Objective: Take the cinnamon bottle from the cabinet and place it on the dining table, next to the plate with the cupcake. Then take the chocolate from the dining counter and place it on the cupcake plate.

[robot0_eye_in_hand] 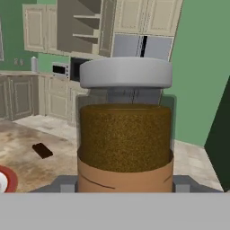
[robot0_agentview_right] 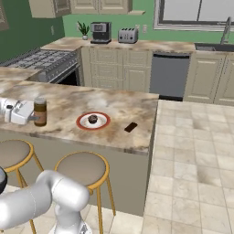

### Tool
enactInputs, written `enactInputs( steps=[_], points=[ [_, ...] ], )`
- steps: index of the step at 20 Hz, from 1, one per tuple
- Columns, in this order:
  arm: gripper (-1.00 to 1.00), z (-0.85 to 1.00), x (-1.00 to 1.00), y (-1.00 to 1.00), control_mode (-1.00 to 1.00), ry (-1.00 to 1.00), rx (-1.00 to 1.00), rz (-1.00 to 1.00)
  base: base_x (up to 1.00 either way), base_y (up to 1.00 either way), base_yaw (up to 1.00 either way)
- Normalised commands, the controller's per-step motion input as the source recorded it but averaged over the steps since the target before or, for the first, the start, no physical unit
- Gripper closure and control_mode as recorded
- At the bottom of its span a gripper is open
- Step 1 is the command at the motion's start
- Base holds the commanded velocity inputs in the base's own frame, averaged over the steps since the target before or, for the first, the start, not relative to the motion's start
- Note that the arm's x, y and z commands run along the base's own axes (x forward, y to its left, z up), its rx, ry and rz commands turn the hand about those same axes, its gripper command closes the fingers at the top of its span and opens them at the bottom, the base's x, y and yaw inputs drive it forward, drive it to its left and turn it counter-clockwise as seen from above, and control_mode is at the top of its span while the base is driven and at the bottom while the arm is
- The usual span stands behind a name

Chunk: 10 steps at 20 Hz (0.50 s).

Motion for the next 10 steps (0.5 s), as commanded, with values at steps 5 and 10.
enactInputs(
  steps=[5,10],
  points=[
    [1.00,-0.21,0.20,-0.14,-1.00,-0.01,0.00,0.01,0.00,0.00,0.00],
    [1.00,-0.23,0.02,-0.23,-1.00,0.00,0.00,0.11,0.00,0.00,0.00]
  ],
)
